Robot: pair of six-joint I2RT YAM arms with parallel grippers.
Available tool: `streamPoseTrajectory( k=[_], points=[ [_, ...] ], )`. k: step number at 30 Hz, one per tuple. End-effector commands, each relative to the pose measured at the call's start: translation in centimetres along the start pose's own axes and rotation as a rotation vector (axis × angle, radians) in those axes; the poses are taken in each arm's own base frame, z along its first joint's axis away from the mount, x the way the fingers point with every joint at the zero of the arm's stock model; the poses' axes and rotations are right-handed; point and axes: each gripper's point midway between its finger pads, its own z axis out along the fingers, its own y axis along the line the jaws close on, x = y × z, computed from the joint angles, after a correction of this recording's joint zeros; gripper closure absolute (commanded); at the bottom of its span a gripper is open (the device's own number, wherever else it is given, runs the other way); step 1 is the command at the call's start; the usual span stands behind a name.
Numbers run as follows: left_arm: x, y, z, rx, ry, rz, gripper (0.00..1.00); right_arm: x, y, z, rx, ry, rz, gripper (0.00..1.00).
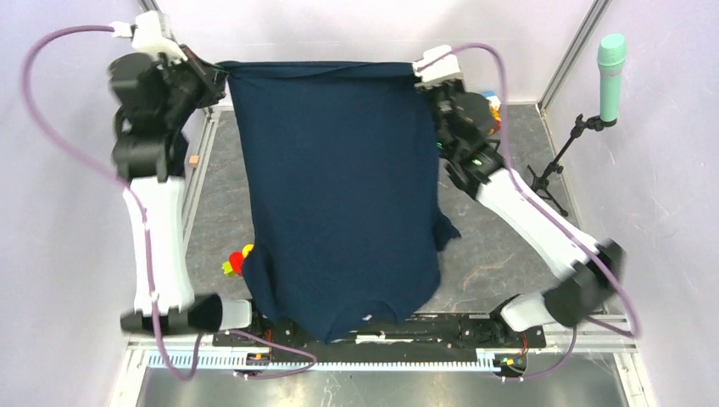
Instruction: Pin the brooch onto the clothing
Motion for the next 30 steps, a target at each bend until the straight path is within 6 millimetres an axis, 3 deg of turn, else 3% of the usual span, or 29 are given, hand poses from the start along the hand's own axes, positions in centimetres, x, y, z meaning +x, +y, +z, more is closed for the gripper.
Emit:
streamPoseTrajectory(
  k=[1, 2, 3, 5, 6, 7, 9, 12, 16, 21, 23, 25, 30],
  points=[
    [7.5, 13.5, 10.6, -0.319, 0.146, -0.032, 0.97, 2.9, 1.9, 8.6, 0.053, -0.076, 0.131, 1.0],
    [9.2, 15.1, 12.7, -0.33, 0.178, -0.024, 0.89, 5.8, 4.9, 11.1, 0.003, -0.044, 0.12, 0.96],
    [11.6, 16.8, 15.0, -0.334, 0.23, -0.028, 0.69, 6.9, 6.8, 13.3, -0.03, -0.037, 0.119, 0.86],
    [15.9, 18.9, 18.6, -0.322, 0.34, -0.054, 0.26, 12.3, 12.3, 17.4, -0.109, 0.05, 0.112, 0.42],
    [18.5, 19.9, 19.8, -0.321, 0.406, -0.073, 0.17, 13.0, 13.9, 18.9, -0.14, 0.061, 0.116, 0.17],
    [20.0, 20.4, 20.5, -0.32, 0.445, -0.088, 0.14, 15.8, 16.2, 19.7, -0.178, 0.102, 0.108, 0.03],
    [23.1, 21.0, 21.2, -0.304, 0.514, -0.123, 0.09, 19.3, 18.6, 19.7, -0.23, 0.168, 0.103, 0.02],
    [25.3, 20.7, 20.8, -0.277, 0.557, -0.138, 0.06, 23.5, 19.1, 16.1, -0.261, 0.255, 0.101, 0.02],
    [26.4, 19.1, 18.9, -0.244, 0.596, -0.139, 0.05, 24.6, 17.3, 11.1, -0.287, 0.306, 0.126, 0.02],
    [28.6, 15.9, 14.8, -0.203, 0.662, -0.164, 0.04, 25.4, 16.4, 6.7, -0.352, 0.479, 0.12, 0.02],
    [30.4, 14.6, 12.8, -0.186, 0.683, -0.196, 0.04, 26.1, 16.2, 4.2, -0.384, 0.551, 0.132, 0.02],
    [31.9, 12.5, 11.1, -0.137, 0.708, -0.222, 0.03, 26.1, 15.5, 1.6, -0.398, 0.597, 0.155, 0.02],
    [34.9, 6.2, 6.2, 0.003, 0.809, -0.212, 0.02, 29.1, 13.1, -6.8, -0.394, 0.786, 0.169, 0.03]
  ],
)
